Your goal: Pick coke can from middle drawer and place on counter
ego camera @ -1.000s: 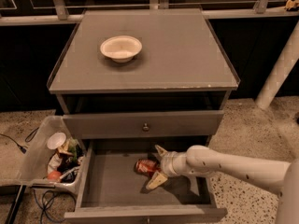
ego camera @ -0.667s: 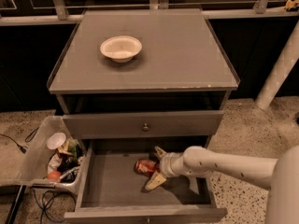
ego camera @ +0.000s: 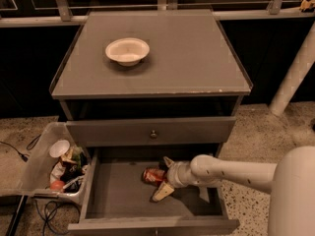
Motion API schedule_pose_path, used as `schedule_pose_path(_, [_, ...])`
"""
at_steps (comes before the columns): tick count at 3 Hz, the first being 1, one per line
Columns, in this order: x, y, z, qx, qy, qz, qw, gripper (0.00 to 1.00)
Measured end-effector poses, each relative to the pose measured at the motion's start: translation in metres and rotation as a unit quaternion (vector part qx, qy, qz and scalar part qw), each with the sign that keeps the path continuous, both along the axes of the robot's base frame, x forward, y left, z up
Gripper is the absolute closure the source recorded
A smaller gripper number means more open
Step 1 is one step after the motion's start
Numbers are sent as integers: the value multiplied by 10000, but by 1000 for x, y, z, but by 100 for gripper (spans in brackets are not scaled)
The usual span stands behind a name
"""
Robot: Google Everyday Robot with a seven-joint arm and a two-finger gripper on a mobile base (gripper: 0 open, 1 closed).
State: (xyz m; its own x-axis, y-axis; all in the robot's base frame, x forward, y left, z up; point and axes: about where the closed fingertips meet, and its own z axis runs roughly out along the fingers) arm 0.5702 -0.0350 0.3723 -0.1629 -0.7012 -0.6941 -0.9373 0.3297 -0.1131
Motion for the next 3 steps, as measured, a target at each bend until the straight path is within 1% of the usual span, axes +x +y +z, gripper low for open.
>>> schedule_pose_path(1, [0, 0, 0, -2, 6, -1, 10000, 18])
schedule_pose_path(3, [0, 0, 0, -2, 6, -1, 10000, 65])
